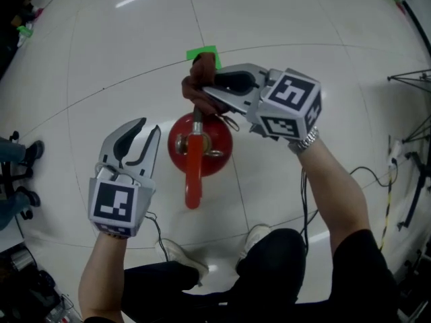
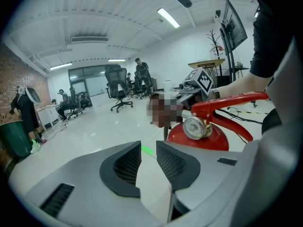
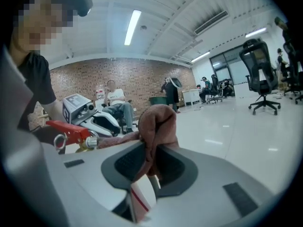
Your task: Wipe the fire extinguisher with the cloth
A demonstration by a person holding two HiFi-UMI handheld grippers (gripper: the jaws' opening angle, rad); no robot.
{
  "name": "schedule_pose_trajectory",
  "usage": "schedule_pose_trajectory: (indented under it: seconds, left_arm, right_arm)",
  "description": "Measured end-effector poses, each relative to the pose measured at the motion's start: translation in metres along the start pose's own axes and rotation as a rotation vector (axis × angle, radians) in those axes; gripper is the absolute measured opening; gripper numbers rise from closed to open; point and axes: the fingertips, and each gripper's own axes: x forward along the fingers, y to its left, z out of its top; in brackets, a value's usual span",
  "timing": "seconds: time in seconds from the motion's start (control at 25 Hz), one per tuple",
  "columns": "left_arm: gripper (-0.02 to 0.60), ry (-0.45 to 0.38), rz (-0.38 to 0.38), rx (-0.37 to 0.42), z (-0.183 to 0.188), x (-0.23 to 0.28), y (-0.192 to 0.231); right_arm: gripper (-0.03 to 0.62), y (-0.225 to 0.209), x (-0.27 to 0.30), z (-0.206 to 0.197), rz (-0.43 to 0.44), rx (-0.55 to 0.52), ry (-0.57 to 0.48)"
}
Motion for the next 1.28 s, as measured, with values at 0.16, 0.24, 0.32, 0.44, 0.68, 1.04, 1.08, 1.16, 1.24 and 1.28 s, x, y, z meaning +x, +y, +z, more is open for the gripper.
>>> schedule_pose_trajectory:
  seconds: [0.16, 0.24, 0.32, 0.44, 0.68, 1.04, 1.08, 1.16, 1.24, 1.28]
  left_arm:
    - [0.084, 0.009, 0.041, 0.004, 0.01, 0.009, 0.014]
    - [0.084, 0.022, 0.056, -0.005, 0.01, 0.011, 0.019]
    - [0.084, 0.039, 0.068, -0.013, 0.007, 0.015, 0.023]
    - [0.084, 0.064, 0.086, -0.01, 0.001, 0.023, 0.031]
    - [0.084, 0.102, 0.095, -0.016, -0.002, 0.043, 0.037]
    - [0.084, 0.15, 0.124, 0.0, -0.014, 0.054, 0.043]
    - [0.084, 0.155, 0.128, -0.002, -0.016, 0.054, 0.043]
    - [0.084, 0.165, 0.133, -0.001, -0.019, 0.053, 0.042]
    - [0.084, 0.168, 0.137, -0.003, -0.021, 0.052, 0.043]
    - [0.084, 0.167, 0.138, -0.006, -0.021, 0.051, 0.043]
  right_arm:
    - [0.089, -0.008, 0.002, -0.012, 0.013, 0.043, -0.032]
    - [0.089, -0.013, 0.002, -0.02, 0.017, 0.063, -0.042]
    - [0.089, -0.018, 0.004, -0.029, 0.021, 0.082, -0.045]
    - [0.089, -0.023, 0.007, -0.043, 0.03, 0.105, -0.046]
    - [0.089, -0.033, 0.013, -0.07, 0.039, 0.16, -0.05]
    - [0.089, -0.047, 0.026, -0.134, 0.025, 0.262, -0.005]
    - [0.089, -0.048, 0.028, -0.143, 0.023, 0.277, 0.004]
    - [0.087, -0.05, 0.032, -0.161, 0.02, 0.302, 0.026]
    - [0.087, -0.053, 0.035, -0.178, 0.017, 0.322, 0.05]
    - [0.087, -0.054, 0.038, -0.187, 0.014, 0.331, 0.064]
